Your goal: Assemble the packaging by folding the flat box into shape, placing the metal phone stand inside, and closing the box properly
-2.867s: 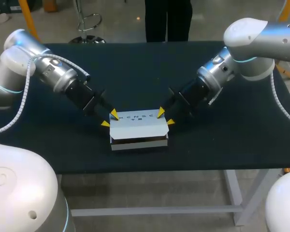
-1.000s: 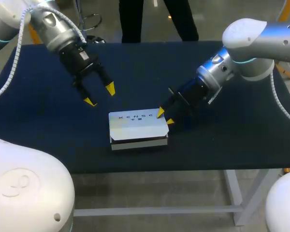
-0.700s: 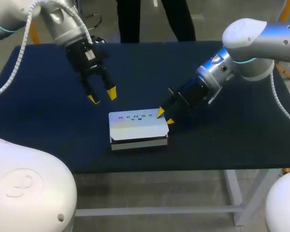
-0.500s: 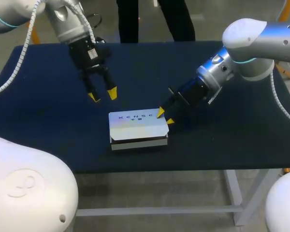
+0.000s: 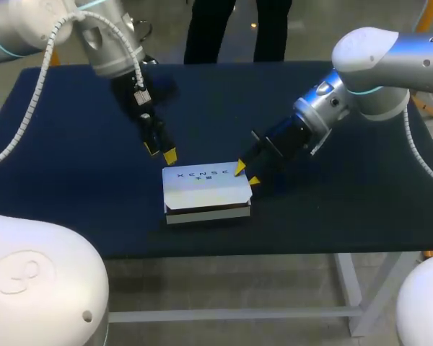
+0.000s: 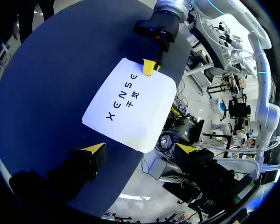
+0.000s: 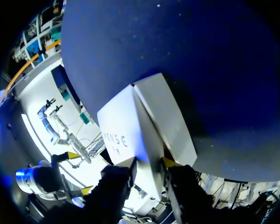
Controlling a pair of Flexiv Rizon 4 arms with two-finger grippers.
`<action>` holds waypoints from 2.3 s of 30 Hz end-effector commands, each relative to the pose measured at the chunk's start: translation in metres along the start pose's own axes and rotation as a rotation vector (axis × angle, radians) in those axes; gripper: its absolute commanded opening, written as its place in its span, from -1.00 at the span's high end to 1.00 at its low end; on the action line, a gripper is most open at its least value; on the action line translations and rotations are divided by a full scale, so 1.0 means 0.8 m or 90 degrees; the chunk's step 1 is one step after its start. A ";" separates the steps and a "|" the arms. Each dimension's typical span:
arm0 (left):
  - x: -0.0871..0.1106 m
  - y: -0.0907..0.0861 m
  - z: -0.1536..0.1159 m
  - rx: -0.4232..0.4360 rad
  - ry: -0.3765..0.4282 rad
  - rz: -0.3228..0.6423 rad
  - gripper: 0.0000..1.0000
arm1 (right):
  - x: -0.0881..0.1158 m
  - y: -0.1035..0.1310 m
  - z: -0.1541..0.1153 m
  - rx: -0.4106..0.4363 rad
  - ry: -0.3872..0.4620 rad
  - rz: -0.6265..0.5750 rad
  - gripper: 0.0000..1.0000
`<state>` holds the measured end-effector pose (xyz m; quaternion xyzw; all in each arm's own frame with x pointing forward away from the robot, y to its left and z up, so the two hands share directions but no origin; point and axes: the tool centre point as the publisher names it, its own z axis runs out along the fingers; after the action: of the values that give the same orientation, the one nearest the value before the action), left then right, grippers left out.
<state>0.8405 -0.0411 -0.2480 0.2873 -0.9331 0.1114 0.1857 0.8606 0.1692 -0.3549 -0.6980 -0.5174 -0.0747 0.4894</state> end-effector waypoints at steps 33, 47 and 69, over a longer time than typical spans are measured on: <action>0.042 -0.001 0.052 -0.054 -0.325 0.265 -1.00 | -0.001 0.001 0.001 0.000 0.000 0.000 0.25; 0.030 -0.012 0.087 -0.050 -0.259 0.295 -1.00 | -0.001 0.001 0.001 0.000 0.000 0.000 0.25; 0.014 -0.013 0.113 -0.048 -0.254 0.265 -0.81 | -0.001 0.001 0.001 0.000 0.000 0.000 0.27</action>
<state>0.8114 -0.0822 -0.3218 0.0976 -0.9935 0.0567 -0.0164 0.8605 0.1692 -0.3548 -0.6981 -0.5174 -0.0748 0.4893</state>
